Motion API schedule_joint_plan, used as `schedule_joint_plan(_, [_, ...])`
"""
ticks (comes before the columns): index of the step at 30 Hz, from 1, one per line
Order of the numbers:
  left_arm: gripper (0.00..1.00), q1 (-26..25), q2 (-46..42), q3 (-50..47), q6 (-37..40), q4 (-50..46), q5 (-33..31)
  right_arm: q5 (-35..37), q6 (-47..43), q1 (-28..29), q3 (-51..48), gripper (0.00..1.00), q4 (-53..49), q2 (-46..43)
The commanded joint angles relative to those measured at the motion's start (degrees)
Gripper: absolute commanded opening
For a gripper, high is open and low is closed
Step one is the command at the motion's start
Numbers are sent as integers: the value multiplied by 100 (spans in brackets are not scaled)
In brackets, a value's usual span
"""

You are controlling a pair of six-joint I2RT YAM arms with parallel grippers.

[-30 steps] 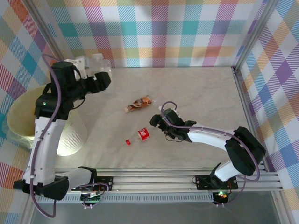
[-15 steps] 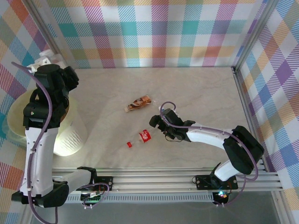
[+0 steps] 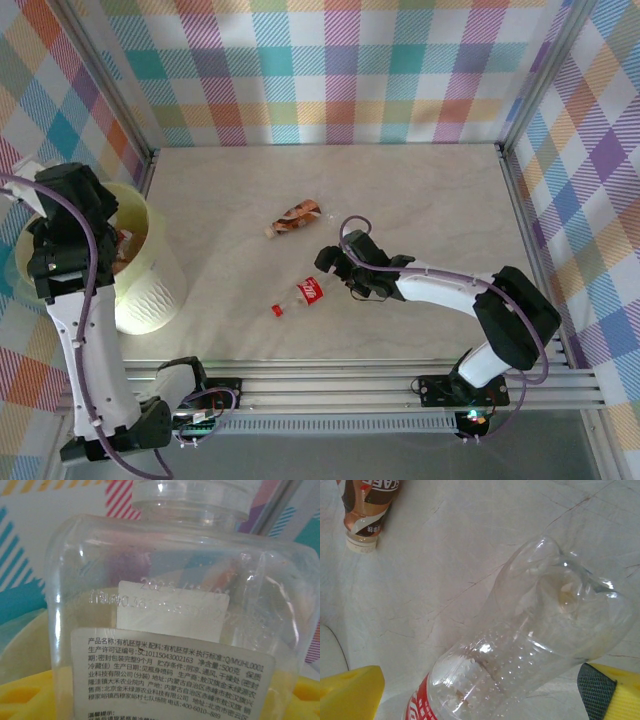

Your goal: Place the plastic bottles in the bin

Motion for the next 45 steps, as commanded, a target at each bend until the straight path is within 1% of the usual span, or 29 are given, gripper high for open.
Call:
schedule_joint_plan(1, [71,578,-75,-134,-5,-141,541,-76,-117,16,134,100,-99,38])
schedule_joint_plan(5, [72,1430,-9,-287,-25,-289,1496,-63,-125,17,134,100,-138,28])
schedule_joint_plan(7, [73,1732,102,-289,-36,-467,1826,-68,-124,16,143,100,-135,30])
schedule_joint_plan(10, [76,2057,183,-339,-35,-682,1963,-61,-108,20,169,100,-163,46])
schedule_joint_plan(12, [79,2241,201,-392,-66,-769,1895,-60,-116,17,204,100,-191,64])
schedule_joint_plan(14, [82,2303,228,-425,-147,-837,1810,-72,-115,18,244,100,-234,96])
schedule_joint_plan(17, [96,2304,217,-462,-198,-873,1688,-152,-100,17,288,100,-228,146])
schedule_joint_plan(19, [100,2304,190,-420,-178,-892,1553,-209,-73,17,310,100,-217,187])
schedule_joint_plan(26, [100,2303,173,-88,74,-1070,1507,-276,84,24,335,100,-140,317])
schedule_joint_plan(28, [100,2304,132,-27,105,-1095,1645,-294,117,17,353,100,-122,359])
schedule_joint_plan(29, [100,2296,112,6,98,-1089,1834,-307,129,17,371,100,-118,388])
schedule_joint_plan(31, [100,2304,14,36,77,-1029,2404,-329,140,17,418,100,-105,441])
schedule_joint_plan(34, [100,2303,-156,6,-23,-804,3667,-312,179,13,498,100,-134,513])
schedule_joint_plan(36, [100,2304,-275,-69,-94,-609,4699,-170,317,18,529,100,-207,548])
schedule_joint_plan(38, [100,2299,-399,-174,-210,-401,5549,7,499,17,525,100,-256,562])
schedule_joint_plan(39, [100,2302,-481,-243,-292,-264,5990,98,550,17,538,100,-271,579])
schedule_joint_plan(42, [100,2297,-766,-541,-733,339,7016,303,591,26,730,100,-525,729])
schedule_joint_plan(45, [100,2271,-995,-769,-1241,945,7777,582,728,24,921,99,-831,937])
